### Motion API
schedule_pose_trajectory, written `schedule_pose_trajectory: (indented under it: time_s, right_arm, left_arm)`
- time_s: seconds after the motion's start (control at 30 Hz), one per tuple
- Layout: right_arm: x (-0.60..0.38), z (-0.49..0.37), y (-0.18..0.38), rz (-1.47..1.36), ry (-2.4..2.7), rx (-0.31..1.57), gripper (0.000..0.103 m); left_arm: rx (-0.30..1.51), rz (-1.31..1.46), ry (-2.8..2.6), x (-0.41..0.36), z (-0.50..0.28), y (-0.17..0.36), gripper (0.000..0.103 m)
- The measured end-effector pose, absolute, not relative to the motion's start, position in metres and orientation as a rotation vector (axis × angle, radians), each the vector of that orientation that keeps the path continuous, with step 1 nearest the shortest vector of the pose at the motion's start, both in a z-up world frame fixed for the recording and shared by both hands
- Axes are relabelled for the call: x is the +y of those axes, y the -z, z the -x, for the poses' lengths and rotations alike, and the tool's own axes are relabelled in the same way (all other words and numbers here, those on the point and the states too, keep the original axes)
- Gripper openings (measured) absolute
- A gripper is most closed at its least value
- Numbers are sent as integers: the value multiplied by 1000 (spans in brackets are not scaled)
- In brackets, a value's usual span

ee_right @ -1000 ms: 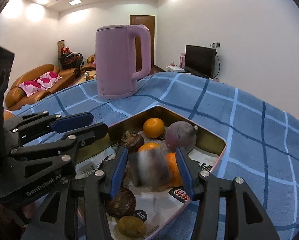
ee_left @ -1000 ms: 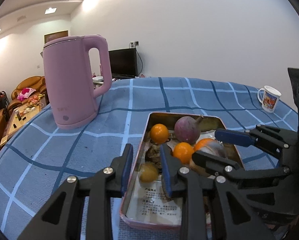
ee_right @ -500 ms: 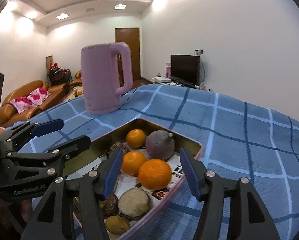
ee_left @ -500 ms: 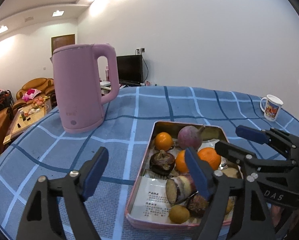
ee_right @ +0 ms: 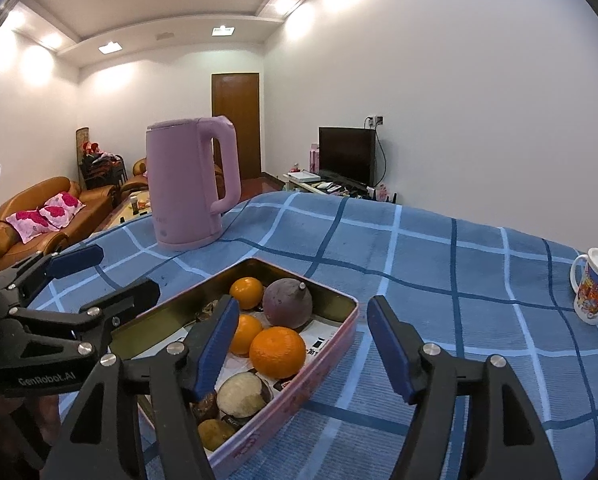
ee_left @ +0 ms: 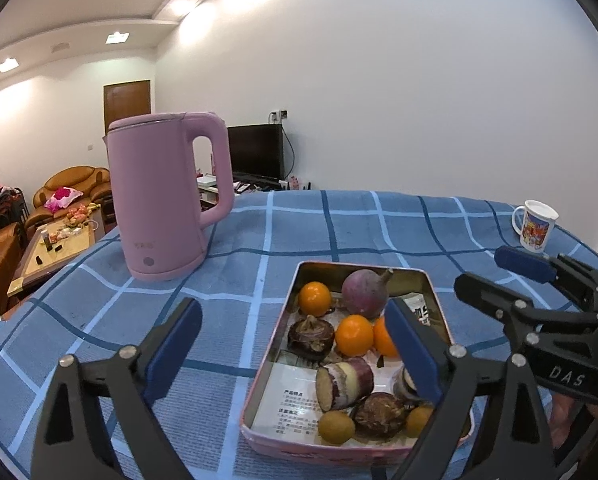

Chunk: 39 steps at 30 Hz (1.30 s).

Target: Organize fruits

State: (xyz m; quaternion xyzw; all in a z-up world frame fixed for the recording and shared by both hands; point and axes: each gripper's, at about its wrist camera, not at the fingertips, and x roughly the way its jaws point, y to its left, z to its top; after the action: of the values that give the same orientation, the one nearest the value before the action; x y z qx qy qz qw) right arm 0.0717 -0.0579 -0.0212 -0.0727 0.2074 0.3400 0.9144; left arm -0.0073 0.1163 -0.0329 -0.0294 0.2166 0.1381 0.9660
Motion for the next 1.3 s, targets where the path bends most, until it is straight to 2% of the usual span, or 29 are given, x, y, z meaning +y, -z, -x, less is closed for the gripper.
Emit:
schedule_pose_trajectory:
  time_s: [0.53,1.3]
  right_arm:
    - [-80,-67,13,128,-683,399,70]
    - [-103,-60,3,114,-660,355,70]
  left_arm:
    - [439,26,-277,103,9,31,95]
    - [441,-1,-271,89,6,28,103]
